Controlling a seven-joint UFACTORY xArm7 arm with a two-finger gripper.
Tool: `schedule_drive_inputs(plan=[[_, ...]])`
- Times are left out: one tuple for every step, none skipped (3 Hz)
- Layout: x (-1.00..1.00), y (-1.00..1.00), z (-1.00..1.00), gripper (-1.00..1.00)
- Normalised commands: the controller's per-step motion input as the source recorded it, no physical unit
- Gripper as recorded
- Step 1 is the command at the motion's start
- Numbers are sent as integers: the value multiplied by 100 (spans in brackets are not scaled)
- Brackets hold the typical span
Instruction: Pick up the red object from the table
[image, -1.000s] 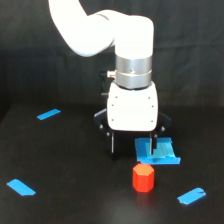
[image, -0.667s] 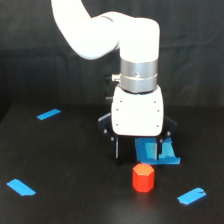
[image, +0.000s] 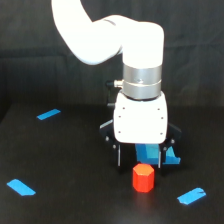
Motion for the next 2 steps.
schedule_drive_inputs(plan=[[-6, -18, -18, 47], [-12, -18, -13, 46]])
